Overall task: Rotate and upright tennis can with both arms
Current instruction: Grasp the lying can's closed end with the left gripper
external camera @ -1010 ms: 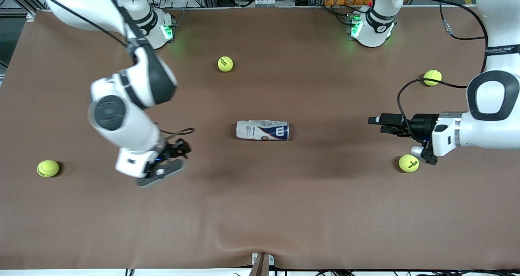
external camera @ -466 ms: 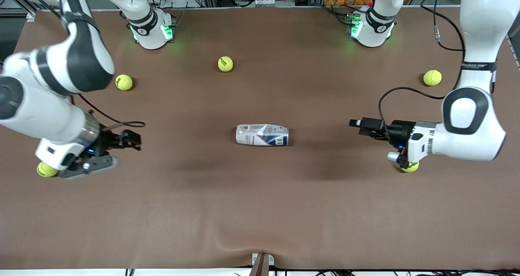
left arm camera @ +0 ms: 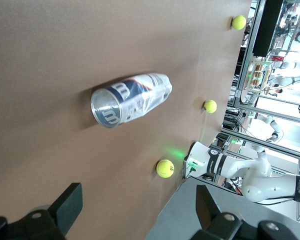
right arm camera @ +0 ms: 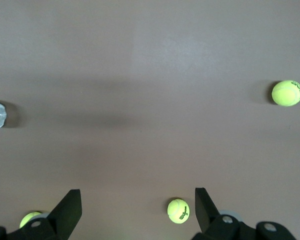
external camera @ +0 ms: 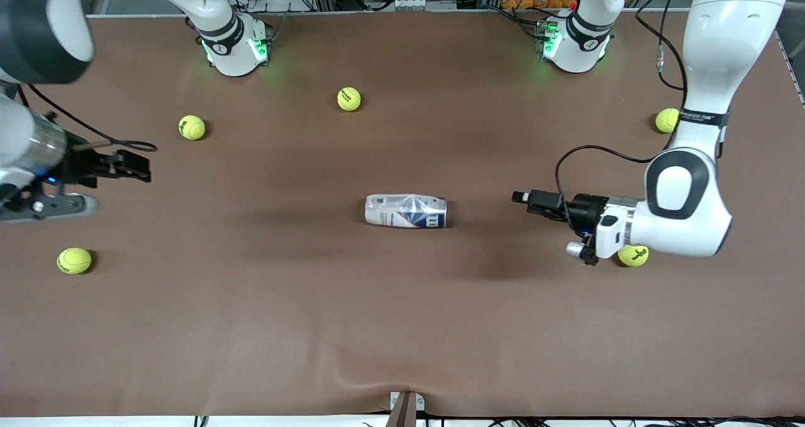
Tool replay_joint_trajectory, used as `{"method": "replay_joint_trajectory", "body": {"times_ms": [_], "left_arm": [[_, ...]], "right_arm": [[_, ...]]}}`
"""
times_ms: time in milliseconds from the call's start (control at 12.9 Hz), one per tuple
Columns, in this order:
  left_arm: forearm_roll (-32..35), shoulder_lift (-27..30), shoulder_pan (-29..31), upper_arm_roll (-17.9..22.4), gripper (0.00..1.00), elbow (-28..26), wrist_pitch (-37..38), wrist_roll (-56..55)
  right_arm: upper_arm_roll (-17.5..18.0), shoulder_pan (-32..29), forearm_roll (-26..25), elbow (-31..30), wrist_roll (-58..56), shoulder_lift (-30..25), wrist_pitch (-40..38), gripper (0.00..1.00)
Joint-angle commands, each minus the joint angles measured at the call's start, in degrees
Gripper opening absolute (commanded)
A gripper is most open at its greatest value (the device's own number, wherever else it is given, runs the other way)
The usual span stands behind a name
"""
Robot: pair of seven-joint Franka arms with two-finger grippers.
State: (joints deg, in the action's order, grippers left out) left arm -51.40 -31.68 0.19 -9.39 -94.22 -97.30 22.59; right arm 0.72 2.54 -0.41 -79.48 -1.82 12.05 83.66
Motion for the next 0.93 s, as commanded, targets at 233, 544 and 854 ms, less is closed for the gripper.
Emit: {"method": "replay_joint_trajectory", "body": {"times_ms": [233, 544, 854], "left_arm": [[-8.3, -2.4, -5.1, 0.0, 1.0, -3.5, -8.8, 5.2], [-19.3, -3.4, -6.1, 0.0, 1.0, -10.4, -14.2, 15.1], [-26.7, -5.0, -8.9, 0.0, 1.0, -12.9, -17.7, 20.1]], "right_arm": [[-4.1, -1.5, 4.5, -2.7, 0.0, -4.8, -1.3, 1.0], [-5.0, -2.4, 4.3, -2.3, -0.1, -6.8, -1.5, 1.0], [-5.4, -2.6, 3.3, -2.3, 0.2, -9.3, -3.5, 1.0]]}}
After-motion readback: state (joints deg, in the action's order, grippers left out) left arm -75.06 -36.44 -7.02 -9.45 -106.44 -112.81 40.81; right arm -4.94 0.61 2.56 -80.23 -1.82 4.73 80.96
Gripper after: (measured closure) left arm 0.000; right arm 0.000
